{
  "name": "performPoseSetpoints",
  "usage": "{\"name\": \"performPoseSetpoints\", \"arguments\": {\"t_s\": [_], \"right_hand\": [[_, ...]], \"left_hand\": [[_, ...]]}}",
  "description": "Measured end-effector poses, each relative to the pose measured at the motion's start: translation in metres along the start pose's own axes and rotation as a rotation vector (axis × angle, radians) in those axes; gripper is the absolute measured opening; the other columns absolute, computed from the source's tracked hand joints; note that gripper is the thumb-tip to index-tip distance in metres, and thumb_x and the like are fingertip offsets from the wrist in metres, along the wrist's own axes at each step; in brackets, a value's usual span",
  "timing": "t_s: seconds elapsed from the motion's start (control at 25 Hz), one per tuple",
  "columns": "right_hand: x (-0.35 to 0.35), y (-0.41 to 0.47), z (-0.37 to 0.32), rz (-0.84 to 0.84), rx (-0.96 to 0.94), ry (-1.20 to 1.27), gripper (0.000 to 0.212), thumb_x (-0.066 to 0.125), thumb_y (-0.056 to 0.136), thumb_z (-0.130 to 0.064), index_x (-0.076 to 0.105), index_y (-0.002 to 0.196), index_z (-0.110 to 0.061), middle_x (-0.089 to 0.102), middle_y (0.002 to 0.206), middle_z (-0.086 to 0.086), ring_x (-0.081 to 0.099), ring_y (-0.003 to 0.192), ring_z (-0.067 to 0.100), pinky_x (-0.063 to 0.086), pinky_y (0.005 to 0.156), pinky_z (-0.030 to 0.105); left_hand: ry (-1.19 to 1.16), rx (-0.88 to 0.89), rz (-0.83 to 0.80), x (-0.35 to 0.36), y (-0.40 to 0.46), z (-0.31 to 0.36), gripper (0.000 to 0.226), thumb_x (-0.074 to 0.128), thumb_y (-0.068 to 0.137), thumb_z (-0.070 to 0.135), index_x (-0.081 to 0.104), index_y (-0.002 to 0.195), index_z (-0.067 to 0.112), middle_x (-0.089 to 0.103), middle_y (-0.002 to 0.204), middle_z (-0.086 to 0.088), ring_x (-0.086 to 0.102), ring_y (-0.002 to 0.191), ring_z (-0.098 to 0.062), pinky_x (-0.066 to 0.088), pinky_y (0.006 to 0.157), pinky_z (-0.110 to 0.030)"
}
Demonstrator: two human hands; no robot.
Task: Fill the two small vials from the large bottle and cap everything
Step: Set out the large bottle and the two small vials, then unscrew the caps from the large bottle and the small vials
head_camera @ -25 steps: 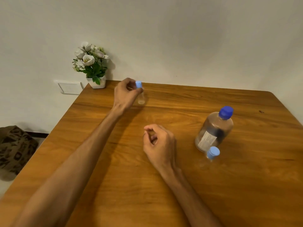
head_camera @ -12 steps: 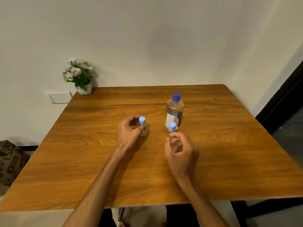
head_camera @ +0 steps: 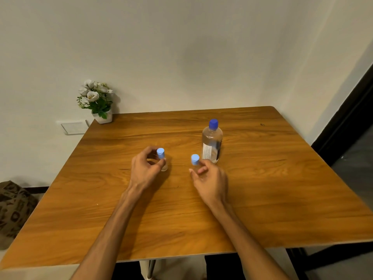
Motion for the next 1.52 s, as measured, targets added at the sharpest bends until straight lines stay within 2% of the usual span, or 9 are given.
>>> {"name": "performPoseSetpoints", "arguments": {"t_s": [0.16, 0.4, 0.6, 0.72, 0.88, 1.04, 1.24, 1.36, 1.52], "right_hand": [[0.035, 0.013, -0.035, -0.135, -0.094, -0.006, 0.044, 0.079, 0.091, -0.039, 0.068, 0.130, -0.024, 0.075, 0.087, -0.011, 0.071, 0.076, 0.006, 0.064, 0.072, 0.034], [0.046, 0.018, -0.036, -0.194, -0.052, -0.013, 0.064, 0.080, 0.088, -0.050, 0.058, 0.142, -0.024, 0.076, 0.086, -0.009, 0.071, 0.077, 0.006, 0.064, 0.076, 0.036], [-0.020, -0.005, -0.013, 0.336, -0.023, 0.146, 0.036, 0.077, 0.083, -0.040, 0.067, 0.114, -0.024, 0.063, 0.073, -0.012, 0.063, 0.062, 0.011, 0.060, 0.059, 0.046], [-0.043, 0.006, 0.000, 0.460, 0.032, 0.127, 0.058, 0.083, 0.075, -0.035, 0.059, 0.126, -0.023, 0.064, 0.102, -0.007, 0.062, 0.083, 0.015, 0.059, 0.072, 0.045], [-0.029, 0.047, 0.011, 0.178, 0.082, 0.147, 0.100, 0.093, 0.072, -0.040, 0.039, 0.154, -0.024, 0.056, 0.148, 0.000, 0.054, 0.132, 0.018, 0.049, 0.110, 0.043], [-0.028, 0.053, 0.017, 0.118, 0.014, 0.196, 0.084, 0.089, 0.071, -0.043, 0.050, 0.144, -0.028, 0.071, 0.126, -0.005, 0.068, 0.110, 0.017, 0.060, 0.094, 0.050], [-0.062, -0.002, 0.007, 0.023, -0.144, 0.370, 0.075, 0.090, 0.068, -0.036, 0.060, 0.136, -0.030, 0.071, 0.122, -0.007, 0.068, 0.109, 0.016, 0.060, 0.089, 0.044], [-0.073, -0.029, 0.010, -0.114, -0.088, 0.590, 0.068, 0.092, 0.066, -0.023, 0.064, 0.129, -0.028, 0.074, 0.112, -0.001, 0.071, 0.103, 0.024, 0.061, 0.085, 0.048], [-0.076, -0.040, 0.017, -0.225, -0.045, 0.731, 0.075, 0.082, 0.065, -0.003, 0.062, 0.134, -0.026, 0.076, 0.113, -0.001, 0.073, 0.104, 0.018, 0.058, 0.084, 0.029]], "left_hand": [[0.032, -0.003, 0.033, -0.014, 0.002, -0.009, 0.036, 0.079, 0.089, 0.011, 0.068, 0.123, 0.010, 0.070, 0.109, 0.004, 0.065, 0.095, -0.001, 0.053, 0.075, -0.017], [-0.003, -0.026, 0.072, -0.016, -0.001, -0.013, 0.044, 0.081, 0.087, 0.016, 0.066, 0.129, 0.013, 0.070, 0.116, 0.001, 0.069, 0.102, -0.015, 0.061, 0.080, -0.030], [-0.088, -0.028, 0.163, -0.018, -0.014, -0.007, 0.071, 0.077, 0.080, 0.039, 0.055, 0.143, 0.016, 0.060, 0.140, -0.001, 0.056, 0.125, -0.014, 0.050, 0.102, -0.033], [-0.077, 0.074, 0.296, -0.022, -0.023, 0.014, 0.055, 0.070, 0.082, 0.034, 0.062, 0.133, 0.015, 0.060, 0.132, 0.002, 0.056, 0.123, -0.011, 0.049, 0.104, -0.035], [-0.090, 0.219, 0.427, -0.018, -0.031, 0.055, 0.027, 0.066, 0.087, 0.020, 0.069, 0.114, 0.015, 0.068, 0.117, 0.001, 0.062, 0.111, -0.014, 0.055, 0.095, -0.047], [-0.184, 0.287, 0.277, 0.008, -0.039, 0.107, 0.016, 0.070, 0.093, 0.012, 0.072, 0.109, 0.013, 0.073, 0.108, 0.001, 0.067, 0.101, -0.010, 0.059, 0.083, -0.038], [-0.319, 0.130, -0.137, 0.044, -0.023, 0.142, 0.051, 0.073, 0.093, 0.040, 0.061, 0.140, 0.023, 0.065, 0.136, 0.008, 0.063, 0.123, -0.007, 0.057, 0.101, -0.037], [-0.465, 0.145, -0.357, 0.062, -0.037, 0.154, 0.030, 0.070, 0.097, 0.027, 0.074, 0.121, 0.011, 0.076, 0.119, -0.004, 0.072, 0.113, -0.020, 0.057, 0.104, -0.044], [-0.566, 0.165, -0.507, 0.068, -0.054, 0.158, 0.019, 0.072, 0.096, 0.013, 0.074, 0.105, -0.003, 0.075, 0.109, -0.023, 0.071, 0.107, -0.038, 0.058, 0.095, -0.043]]}}
Point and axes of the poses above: each hand's wrist, its own y-axis towards the middle knuckle, its own x-axis out of the palm, z = x × y, the point moved 5 cm from there along y, towards the middle knuckle
